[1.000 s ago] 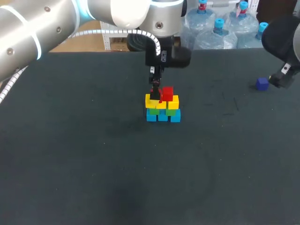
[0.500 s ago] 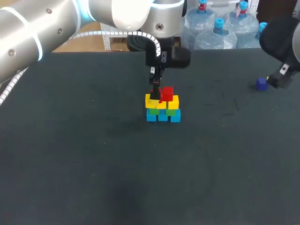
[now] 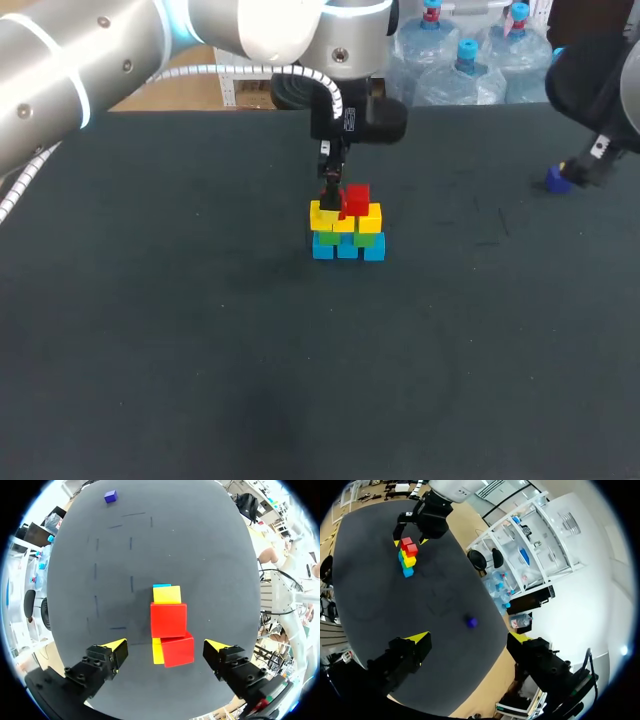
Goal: Place the blue cubes, place green cubes on the blue cubes, place the yellow cubes on the green cubes, then place the red cubes on the yellow cubes, and place purple cube on the red cubes.
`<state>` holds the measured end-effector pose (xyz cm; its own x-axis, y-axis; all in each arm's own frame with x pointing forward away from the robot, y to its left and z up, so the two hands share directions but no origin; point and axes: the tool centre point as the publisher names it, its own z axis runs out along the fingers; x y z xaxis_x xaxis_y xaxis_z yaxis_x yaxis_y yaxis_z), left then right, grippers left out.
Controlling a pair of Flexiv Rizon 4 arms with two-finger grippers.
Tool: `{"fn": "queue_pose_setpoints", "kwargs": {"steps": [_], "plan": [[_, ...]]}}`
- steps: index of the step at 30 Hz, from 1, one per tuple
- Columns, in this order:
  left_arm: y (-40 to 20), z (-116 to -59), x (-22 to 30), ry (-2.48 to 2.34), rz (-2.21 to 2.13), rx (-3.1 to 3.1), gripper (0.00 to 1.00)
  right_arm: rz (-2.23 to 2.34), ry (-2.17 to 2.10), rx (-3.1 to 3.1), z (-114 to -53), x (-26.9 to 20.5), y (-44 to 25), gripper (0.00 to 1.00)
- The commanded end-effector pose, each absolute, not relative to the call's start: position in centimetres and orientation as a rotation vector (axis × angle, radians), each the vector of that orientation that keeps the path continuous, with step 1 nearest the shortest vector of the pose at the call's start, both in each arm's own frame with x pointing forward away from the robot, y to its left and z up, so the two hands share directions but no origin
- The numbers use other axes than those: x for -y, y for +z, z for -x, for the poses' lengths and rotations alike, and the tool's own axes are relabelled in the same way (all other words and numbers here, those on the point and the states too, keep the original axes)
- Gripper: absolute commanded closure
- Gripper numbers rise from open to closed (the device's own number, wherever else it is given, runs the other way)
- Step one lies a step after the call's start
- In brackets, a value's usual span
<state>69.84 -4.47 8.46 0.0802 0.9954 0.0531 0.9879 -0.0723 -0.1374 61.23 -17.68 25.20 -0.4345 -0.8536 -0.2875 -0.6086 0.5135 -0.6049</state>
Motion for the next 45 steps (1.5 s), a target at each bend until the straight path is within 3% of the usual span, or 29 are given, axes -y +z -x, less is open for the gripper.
{"fn": "queue_pose_setpoints", "kwargs": {"steps": [1,2,4,5,10,21,22,23,24,45], "plan": [[8.4,-69.9,4.4,0.081,2.204,2.041,0.01,1.191,-0.560,-2.184,-61.3,17.7,25.0,0.00],[8.4,-69.9,4.4,0.079,2.204,2.042,0.06,1.192,-0.559,-2.185,-61.3,17.7,25.0,0.00],[8.4,-69.9,4.4,0.078,2.205,2.043,0.41,1.195,-0.556,-2.185,-61.3,17.7,24.9,0.00],[8.4,-69.9,4.4,0.077,2.205,2.043,0.50,1.196,-0.555,-2.185,-61.3,17.7,24.9,0.00],[8.4,-69.9,4.5,0.080,2.212,2.037,0.62,1.201,-0.550,-2.184,-61.3,17.6,24.9,0.00],[8.4,-69.8,4.6,0.085,2.217,2.033,0.51,1.213,-0.537,-2.179,-61.3,17.5,24.7,0.00],[8.4,-69.8,4.6,0.089,2.219,2.031,0.34,1.213,-0.536,-2.180,-61.3,17.5,24.7,0.00],[8.5,-69.7,4.6,0.092,2.224,2.025,0.11,1.213,-0.535,-2.180,-61.3,17.6,24.7,0.00],[8.5,-69.7,4.6,0.103,2.225,2.023,0.00,1.214,-0.534,-2.181,-61.4,17.6,24.6,0.00],[9.3,-69.5,4.0,0.111,2.232,2.039,0.00,1.276,-0.520,-2.184,-62.4,16.4,23.8,0.00]]}}
